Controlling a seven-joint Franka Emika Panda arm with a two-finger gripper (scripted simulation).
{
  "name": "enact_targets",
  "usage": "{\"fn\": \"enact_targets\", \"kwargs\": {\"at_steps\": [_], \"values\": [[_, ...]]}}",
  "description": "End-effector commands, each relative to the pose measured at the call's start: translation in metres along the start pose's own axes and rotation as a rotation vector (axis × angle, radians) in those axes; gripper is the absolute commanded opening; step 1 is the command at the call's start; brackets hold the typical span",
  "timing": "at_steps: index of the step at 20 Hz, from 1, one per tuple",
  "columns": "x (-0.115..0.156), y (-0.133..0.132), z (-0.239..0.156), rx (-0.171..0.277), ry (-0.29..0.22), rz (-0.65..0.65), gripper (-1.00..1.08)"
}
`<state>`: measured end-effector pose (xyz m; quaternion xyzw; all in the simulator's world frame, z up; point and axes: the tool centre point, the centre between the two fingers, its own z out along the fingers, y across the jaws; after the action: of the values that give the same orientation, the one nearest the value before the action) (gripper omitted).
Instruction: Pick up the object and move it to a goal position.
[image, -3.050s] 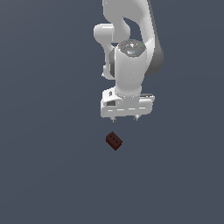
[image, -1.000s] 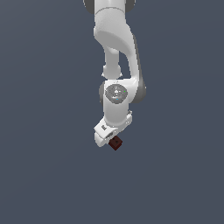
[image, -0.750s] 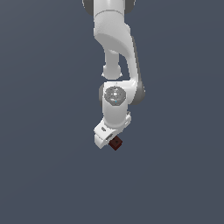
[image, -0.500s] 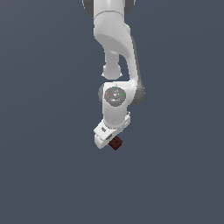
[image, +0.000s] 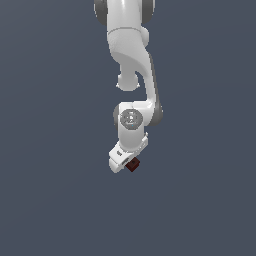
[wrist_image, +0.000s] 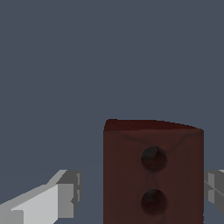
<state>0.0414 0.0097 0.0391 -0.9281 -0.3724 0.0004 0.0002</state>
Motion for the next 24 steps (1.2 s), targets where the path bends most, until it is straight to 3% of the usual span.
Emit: {"fn": "enact_targets", "kwargs": {"at_steps": [1, 5, 6, 18, 24], "values": [[0.000, 0.000, 0.009, -0.001, 0.001, -0.001, 1.00], [0.001, 0.001, 0.012, -0.001, 0.001, -0.001, 1.00], [0.001, 0.001, 0.012, -0.001, 0.001, -0.001, -1.00], [0.001, 0.001, 0.011, -0.001, 0.000, 0.000, -1.00], [0.010, -0.005, -0.011, -0.001, 0.000, 0.000, -1.00]]}}
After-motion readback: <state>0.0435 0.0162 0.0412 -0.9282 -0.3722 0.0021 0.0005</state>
